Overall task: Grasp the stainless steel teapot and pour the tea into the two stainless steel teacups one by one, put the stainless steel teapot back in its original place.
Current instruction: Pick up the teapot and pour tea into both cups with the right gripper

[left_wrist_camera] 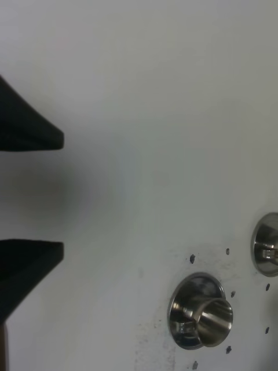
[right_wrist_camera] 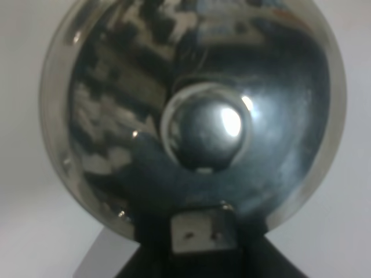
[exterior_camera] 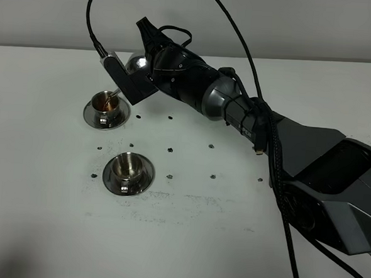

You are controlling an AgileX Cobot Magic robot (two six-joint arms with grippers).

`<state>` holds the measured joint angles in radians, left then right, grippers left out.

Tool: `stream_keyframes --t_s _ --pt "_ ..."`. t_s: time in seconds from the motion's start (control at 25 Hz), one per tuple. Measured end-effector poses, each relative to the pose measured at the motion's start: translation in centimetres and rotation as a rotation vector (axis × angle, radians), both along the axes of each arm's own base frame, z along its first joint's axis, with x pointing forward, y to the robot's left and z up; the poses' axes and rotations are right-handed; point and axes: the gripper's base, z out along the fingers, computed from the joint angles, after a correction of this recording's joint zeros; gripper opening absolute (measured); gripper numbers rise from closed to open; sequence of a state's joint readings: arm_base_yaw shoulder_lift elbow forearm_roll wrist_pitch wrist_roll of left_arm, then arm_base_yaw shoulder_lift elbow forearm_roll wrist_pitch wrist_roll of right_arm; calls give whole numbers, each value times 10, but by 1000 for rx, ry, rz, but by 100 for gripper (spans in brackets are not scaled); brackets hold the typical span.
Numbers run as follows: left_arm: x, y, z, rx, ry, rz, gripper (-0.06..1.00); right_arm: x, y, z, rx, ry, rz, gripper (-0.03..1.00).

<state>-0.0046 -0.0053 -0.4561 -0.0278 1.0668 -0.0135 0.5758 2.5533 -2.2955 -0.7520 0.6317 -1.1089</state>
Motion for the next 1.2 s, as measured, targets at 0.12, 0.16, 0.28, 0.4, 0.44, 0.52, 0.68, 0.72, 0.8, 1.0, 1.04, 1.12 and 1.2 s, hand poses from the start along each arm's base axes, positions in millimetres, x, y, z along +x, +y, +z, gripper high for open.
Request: stream_keyframes --t_s 0.12,0.16,0.28,0.4,0.44,0.52,0.68,0.72,0.8,1.0,1.04,1.12,1.2 --pt "0 0 0 0 0 0 37 0 1 1 -9 -10 8 22" --pt "0 0 0 0 0 0 37 0 1 1 -11 -13 9 22" --pt "0 0 0 0 0 0 37 0 1 1 -24 -21 14 22" --pt "0 0 0 0 0 0 37 1 1 2 -31 -29 18 22" --pt "0 0 0 0 0 0 37 1 1 2 -33 -31 20 22" --pt "0 0 0 0 0 0 37 1 1 2 -37 -35 22 22" --pt "0 0 0 0 0 0 37 1 0 3 -44 -39 23 22" --pt "0 0 0 0 0 0 37 1 1 3 -45 -40 24 22" --pt "0 0 0 0 0 0 37 1 2 3 -53 -45 28 22" --pt "0 0 0 0 0 0 37 1 2 4 -61 -54 33 22" --pt "0 0 0 0 0 0 37 1 2 4 -62 -54 34 22" --pt "0 0 0 0 0 0 37 1 2 4 -64 -56 34 22" --pt "0 0 0 0 0 0 37 1 2 5 -69 -61 36 22"
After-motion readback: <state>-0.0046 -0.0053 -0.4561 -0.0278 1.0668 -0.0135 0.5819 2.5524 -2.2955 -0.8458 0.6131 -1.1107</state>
